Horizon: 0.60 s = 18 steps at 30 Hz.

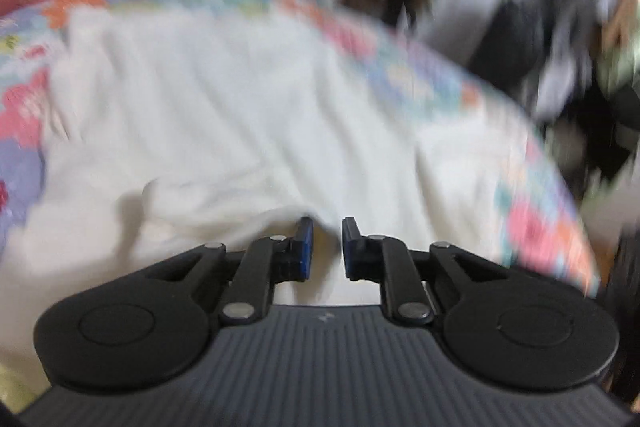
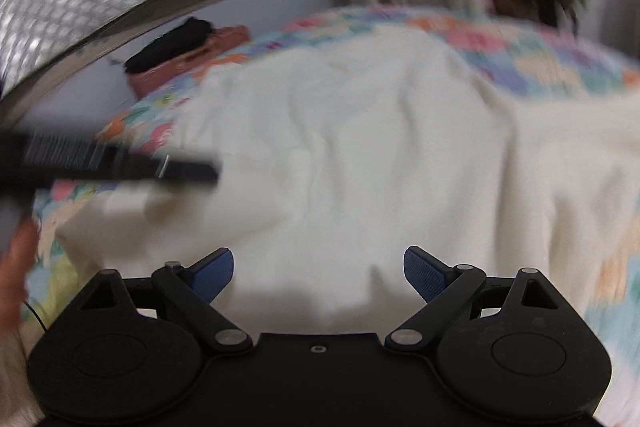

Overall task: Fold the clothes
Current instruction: 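Carry the held sleeve across the sweatshirt body and open the left gripper, then grasp the other sleeve cuff with the right gripper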

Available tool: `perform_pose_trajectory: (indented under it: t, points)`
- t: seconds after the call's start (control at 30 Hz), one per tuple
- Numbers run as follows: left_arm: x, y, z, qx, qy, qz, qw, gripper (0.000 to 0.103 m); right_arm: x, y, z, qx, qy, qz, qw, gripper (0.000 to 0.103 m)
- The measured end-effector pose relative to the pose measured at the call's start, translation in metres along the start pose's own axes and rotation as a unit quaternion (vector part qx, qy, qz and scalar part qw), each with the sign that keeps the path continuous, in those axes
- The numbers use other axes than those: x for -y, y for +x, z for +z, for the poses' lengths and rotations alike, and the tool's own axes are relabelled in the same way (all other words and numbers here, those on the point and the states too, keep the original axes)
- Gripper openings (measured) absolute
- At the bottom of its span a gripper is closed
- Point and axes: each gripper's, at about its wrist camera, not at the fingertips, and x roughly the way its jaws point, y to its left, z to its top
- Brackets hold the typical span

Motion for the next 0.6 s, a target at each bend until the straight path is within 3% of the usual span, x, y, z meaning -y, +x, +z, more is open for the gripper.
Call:
perform_pose_trajectory:
  t: [0.07, 0.17, 0.27, 0.4, 0.47, 0.53, 0.57, 0.6]
  points:
    - [0.007, 0.004, -0.014, -0.028, 0.029, 0.001, 0.9992, 0.039, 0.005, 0.004, -0.003, -0.007, 0.031, 0.016, 0.999, 0.095]
    - [-0.019, -0.042, -0.019, 0.026, 0.003, 0.023, 0.9994, 0.059, -0.004, 0.011, 0.002, -0.008, 0.029, 0.038, 0.999, 0.095]
    - [-0.060, -0.072, -0.023, 0.069, -0.045, 0.096, 0.9920, 0.071, -0.022, 0.019, 0.005, -0.007, 0.001, 0.051, 0.999, 0.095]
    - [-0.115, -0.065, -0.032, 0.037, -0.103, 0.211, 0.9714, 0.071, -0.053, 0.026, 0.002, 0.004, -0.096, 0.043, 0.994, 0.091]
    - [-0.134, -0.052, -0.034, 0.016, -0.141, 0.221, 0.9647, 0.071, -0.071, 0.032, -0.001, 0.022, -0.160, 0.014, 0.987, 0.086]
    - [-0.145, -0.051, -0.033, 0.010, -0.172, 0.197, 0.9650, 0.071, -0.086, 0.045, 0.000, 0.027, -0.214, -0.015, 0.976, 0.083]
    - [-0.146, -0.051, -0.032, 0.010, -0.179, 0.190, 0.9652, 0.071, -0.090, 0.053, 0.001, 0.023, -0.238, -0.022, 0.971, 0.073]
    - [-0.144, -0.049, -0.030, 0.009, -0.178, 0.190, 0.9654, 0.071, -0.092, 0.058, 0.002, 0.018, -0.256, -0.028, 0.966, 0.043]
